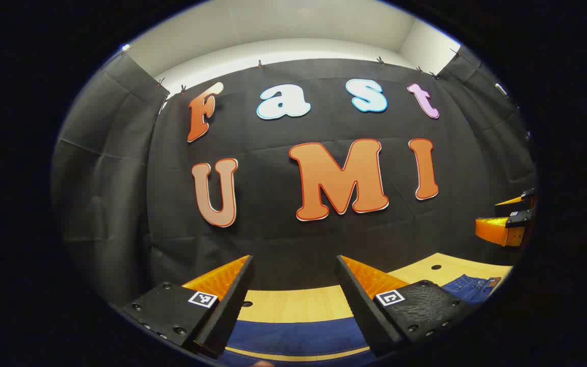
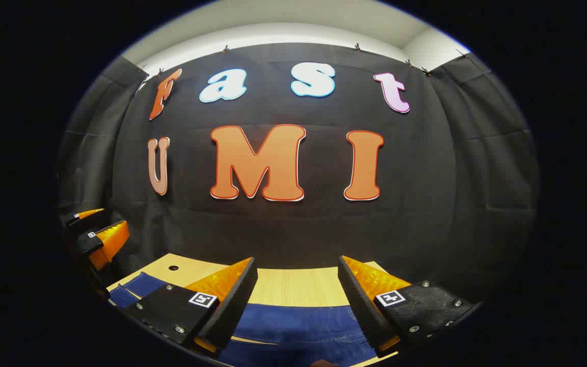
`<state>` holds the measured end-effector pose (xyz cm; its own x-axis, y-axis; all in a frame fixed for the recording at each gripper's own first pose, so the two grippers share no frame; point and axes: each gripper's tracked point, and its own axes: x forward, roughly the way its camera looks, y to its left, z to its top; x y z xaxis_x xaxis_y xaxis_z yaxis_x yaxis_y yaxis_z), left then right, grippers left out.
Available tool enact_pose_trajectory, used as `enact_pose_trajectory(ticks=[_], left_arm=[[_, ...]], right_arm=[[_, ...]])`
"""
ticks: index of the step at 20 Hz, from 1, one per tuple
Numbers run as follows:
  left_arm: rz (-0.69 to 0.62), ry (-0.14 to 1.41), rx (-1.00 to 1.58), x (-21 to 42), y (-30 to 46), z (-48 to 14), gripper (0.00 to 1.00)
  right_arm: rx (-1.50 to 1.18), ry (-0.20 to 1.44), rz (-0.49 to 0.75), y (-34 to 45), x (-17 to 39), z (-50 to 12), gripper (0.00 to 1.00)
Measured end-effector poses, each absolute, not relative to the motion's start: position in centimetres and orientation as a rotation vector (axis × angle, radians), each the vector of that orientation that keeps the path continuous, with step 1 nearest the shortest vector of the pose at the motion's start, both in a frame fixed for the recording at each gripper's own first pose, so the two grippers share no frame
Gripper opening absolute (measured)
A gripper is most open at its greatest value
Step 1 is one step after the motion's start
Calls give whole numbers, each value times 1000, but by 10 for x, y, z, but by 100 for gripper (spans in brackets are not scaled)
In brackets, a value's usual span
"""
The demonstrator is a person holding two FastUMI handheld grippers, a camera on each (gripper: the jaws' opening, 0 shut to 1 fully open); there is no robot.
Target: Grasp the waist and the cuffs of the jeans and fold them to make the two legs overlap; first hold the waist and fold one-third of the jeans toward the cuffs, then hold the cuffs and fold the remaining one-third in the same direction to finish folding.
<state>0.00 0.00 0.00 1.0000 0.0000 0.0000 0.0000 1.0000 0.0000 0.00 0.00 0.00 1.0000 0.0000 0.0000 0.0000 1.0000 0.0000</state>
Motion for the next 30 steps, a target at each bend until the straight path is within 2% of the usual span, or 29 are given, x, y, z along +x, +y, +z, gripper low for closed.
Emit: enact_pose_trajectory(ticks=[2,3,4,7,8,9,18,21,22,23,24,26,29,30], left_arm=[[20,16,13,3,7,-7,96],[22,15,10,4,8,-6,100],[28,14,10,4,12,-5,97],[35,6,18,9,21,-2,97],[42,6,24,10,24,-2,100],[42,4,22,11,27,-1,97],[58,-34,24,12,36,9,96],[96,7,51,13,48,-1,96],[111,20,61,15,51,-8,100],[116,35,61,15,53,-12,97],[120,52,59,13,55,-16,100],[129,84,54,13,61,-27,97],[139,150,11,12,71,-50,100],[149,171,-11,12,77,-59,98]], right_arm=[[-8,-5,6,4,1,2,98],[-19,-14,6,6,3,5,98],[-34,-20,8,7,5,6,98],[-48,-32,18,15,11,9,98],[-47,-36,24,19,13,11,98],[-46,-37,26,20,15,11,98],[-73,-63,38,31,22,17,98],[-70,-36,26,26,23,6,98],[-73,-31,24,24,23,4,98],[-74,-23,17,22,24,2,98],[-73,-19,12,19,24,1,98],[-73,-6,-2,12,24,-4,98],[-66,43,-18,-1,24,-19,98],[-57,64,-22,-5,25,-26,98]])
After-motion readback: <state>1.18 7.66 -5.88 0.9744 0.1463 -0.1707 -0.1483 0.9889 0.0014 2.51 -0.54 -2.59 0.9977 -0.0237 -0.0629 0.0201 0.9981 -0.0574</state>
